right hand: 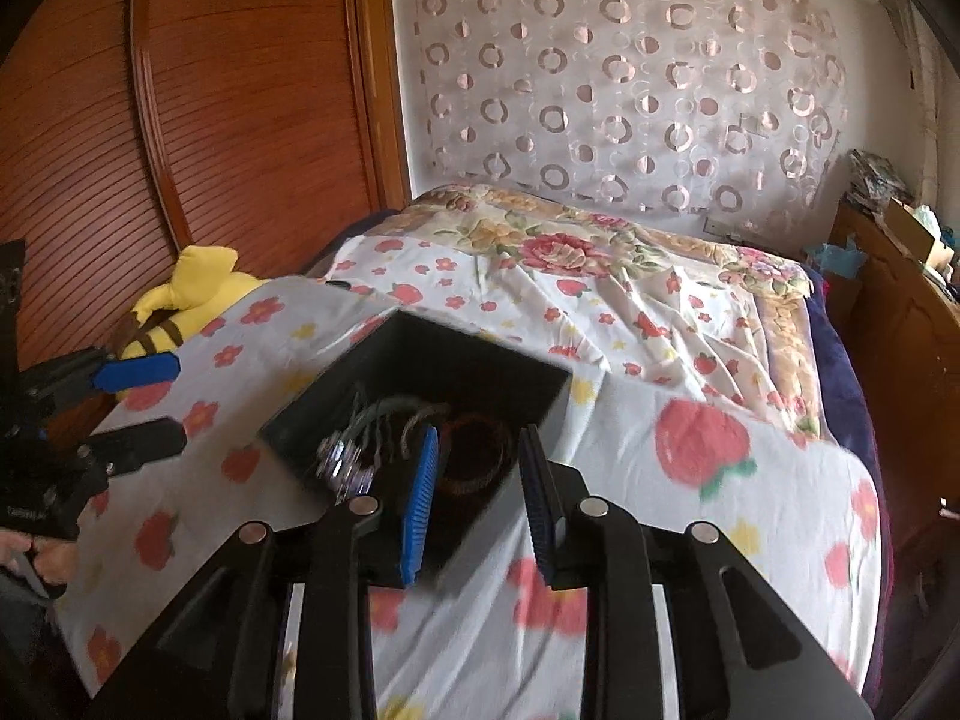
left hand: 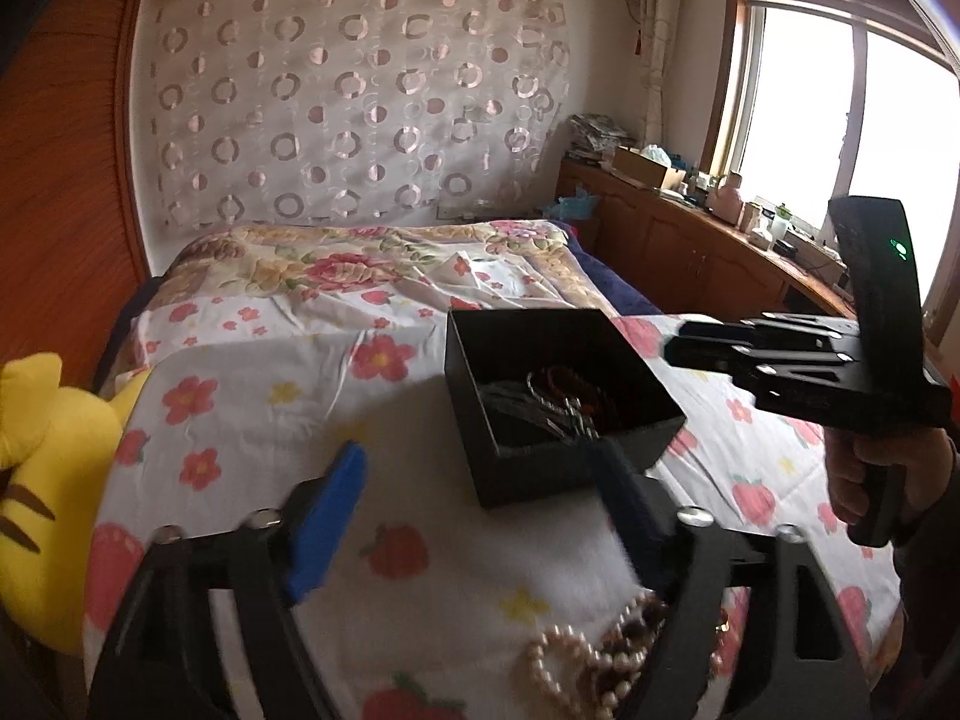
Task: Organize jewelry
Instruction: 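Grasp the pearl necklace with the left tool while the right tool moves to the gold ring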
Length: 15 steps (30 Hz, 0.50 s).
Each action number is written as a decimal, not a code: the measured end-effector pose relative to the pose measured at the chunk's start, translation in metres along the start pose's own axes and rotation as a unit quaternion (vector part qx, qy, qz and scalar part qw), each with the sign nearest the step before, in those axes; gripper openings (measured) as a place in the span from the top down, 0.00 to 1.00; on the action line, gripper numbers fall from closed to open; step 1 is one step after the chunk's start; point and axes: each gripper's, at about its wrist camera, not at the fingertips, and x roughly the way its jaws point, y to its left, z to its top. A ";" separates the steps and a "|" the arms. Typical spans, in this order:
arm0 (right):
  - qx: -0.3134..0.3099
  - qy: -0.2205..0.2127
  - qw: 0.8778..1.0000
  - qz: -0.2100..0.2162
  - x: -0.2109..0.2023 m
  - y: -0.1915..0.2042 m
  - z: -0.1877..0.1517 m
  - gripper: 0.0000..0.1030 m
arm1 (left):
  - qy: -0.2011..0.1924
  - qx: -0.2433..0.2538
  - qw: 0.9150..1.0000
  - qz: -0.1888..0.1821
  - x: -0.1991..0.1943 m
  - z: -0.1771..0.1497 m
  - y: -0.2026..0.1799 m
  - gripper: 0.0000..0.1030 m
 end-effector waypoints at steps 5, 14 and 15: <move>0.008 0.012 1.000 0.007 -0.024 0.010 -0.037 0.70 | 0.008 -0.003 1.000 0.001 -0.019 -0.025 -0.006 0.21; 0.006 0.068 0.997 0.039 -0.030 0.044 -0.104 0.71 | 0.021 -0.009 1.000 0.001 -0.041 -0.062 -0.016 0.21; 0.002 0.071 0.996 0.043 -0.031 0.049 -0.109 0.71 | 0.021 -0.009 1.000 0.001 -0.043 -0.065 -0.017 0.21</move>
